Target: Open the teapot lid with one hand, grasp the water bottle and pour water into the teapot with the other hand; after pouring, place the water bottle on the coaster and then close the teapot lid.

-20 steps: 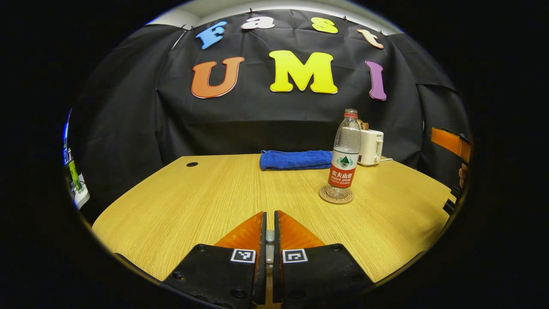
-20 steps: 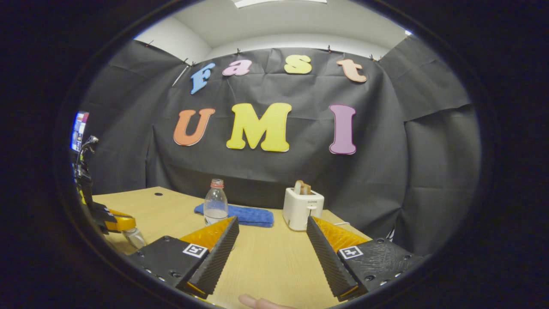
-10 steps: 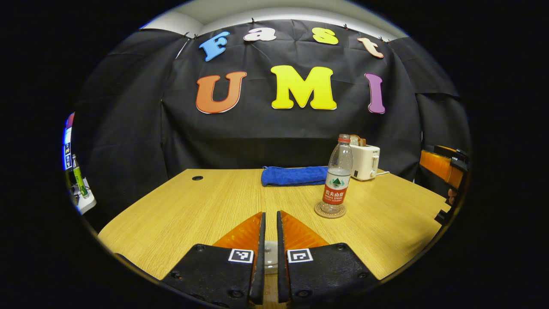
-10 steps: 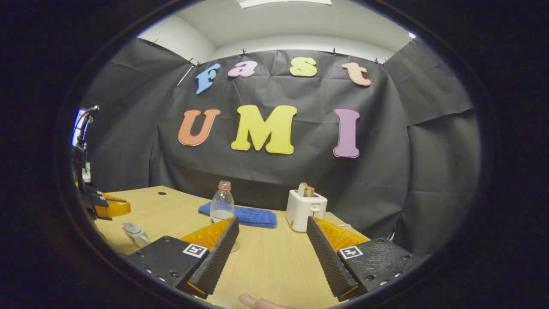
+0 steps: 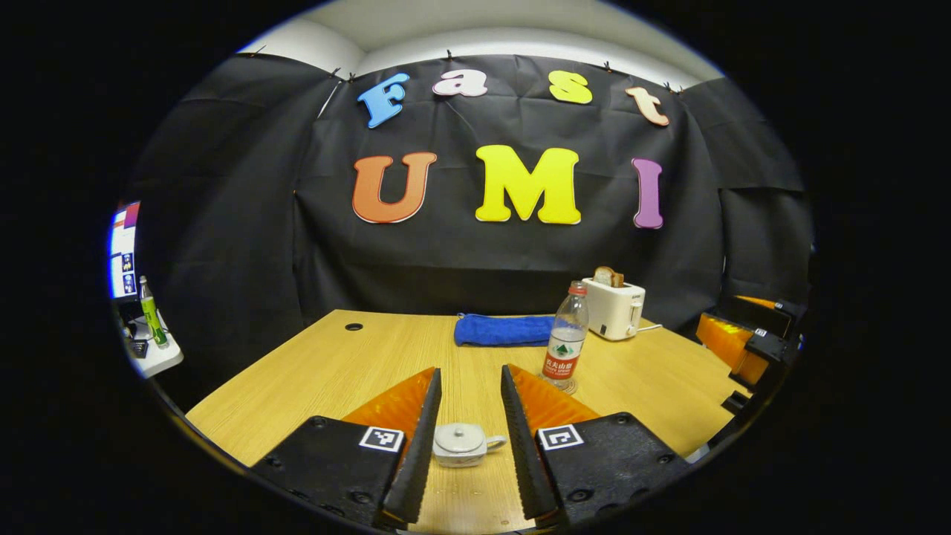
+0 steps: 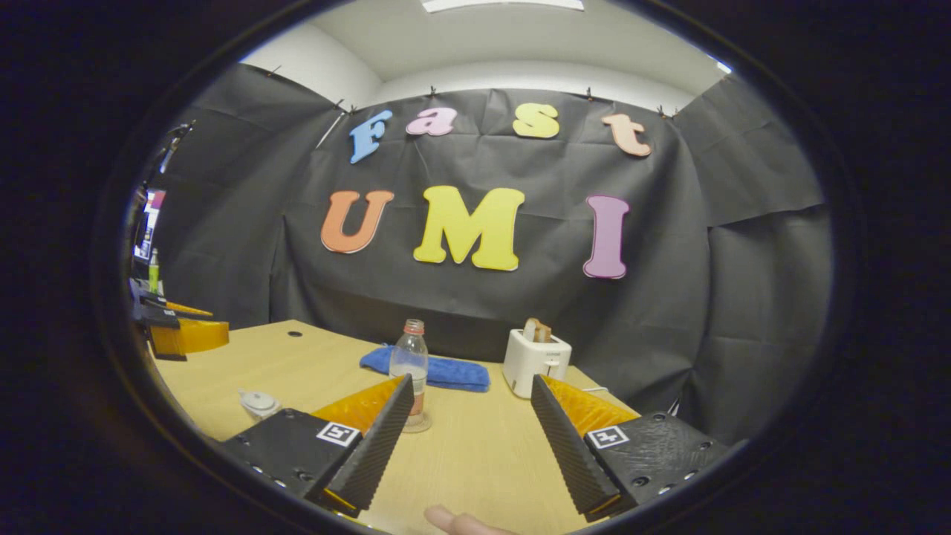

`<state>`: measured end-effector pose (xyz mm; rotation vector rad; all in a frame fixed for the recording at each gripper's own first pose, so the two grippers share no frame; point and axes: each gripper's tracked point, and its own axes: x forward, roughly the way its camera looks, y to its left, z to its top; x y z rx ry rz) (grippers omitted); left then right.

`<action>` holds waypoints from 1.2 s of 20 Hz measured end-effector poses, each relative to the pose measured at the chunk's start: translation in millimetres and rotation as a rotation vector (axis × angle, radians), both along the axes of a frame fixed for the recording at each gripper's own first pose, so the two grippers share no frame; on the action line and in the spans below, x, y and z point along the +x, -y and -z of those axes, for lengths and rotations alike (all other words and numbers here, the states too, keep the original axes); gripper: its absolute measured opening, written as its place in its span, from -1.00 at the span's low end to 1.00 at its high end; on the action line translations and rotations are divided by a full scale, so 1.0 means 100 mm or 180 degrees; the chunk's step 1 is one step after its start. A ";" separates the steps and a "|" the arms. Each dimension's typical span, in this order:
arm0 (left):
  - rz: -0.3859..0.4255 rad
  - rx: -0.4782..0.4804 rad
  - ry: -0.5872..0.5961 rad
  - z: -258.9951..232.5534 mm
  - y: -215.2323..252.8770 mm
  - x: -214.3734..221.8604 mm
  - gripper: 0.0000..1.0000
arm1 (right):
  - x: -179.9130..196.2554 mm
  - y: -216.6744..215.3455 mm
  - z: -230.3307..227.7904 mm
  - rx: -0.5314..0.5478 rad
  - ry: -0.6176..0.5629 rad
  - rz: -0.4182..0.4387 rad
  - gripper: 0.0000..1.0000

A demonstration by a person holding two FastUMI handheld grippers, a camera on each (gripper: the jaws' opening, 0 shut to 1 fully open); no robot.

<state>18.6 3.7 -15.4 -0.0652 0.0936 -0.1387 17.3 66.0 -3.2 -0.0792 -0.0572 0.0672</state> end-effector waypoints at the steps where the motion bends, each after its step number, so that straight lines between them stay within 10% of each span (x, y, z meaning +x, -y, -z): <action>1: -0.0004 0.0004 0.0007 -0.03 0.00 -0.05 0.06 | -0.05 0.00 -0.03 -0.0028 0.0001 0.0009 0.90; 6: -0.0064 0.0126 0.0065 -0.15 -0.02 -0.22 0.14 | -0.23 -0.13 0.02 -0.0003 -0.0168 -0.0136 0.89; 8: 0.0007 0.0098 0.0109 -0.20 0.06 -0.23 0.46 | -0.24 -0.11 0.02 0.0022 -0.0196 -0.0112 0.90; 9: 0.0007 0.0118 0.0093 -0.16 0.07 -0.23 1.00 | -0.24 -0.08 0.02 0.0007 -0.0191 -0.0075 0.90; 24: -0.0352 0.0386 0.0148 -0.12 -0.17 -0.18 1.00 | -0.15 0.14 0.06 0.0013 -0.0261 0.0153 0.90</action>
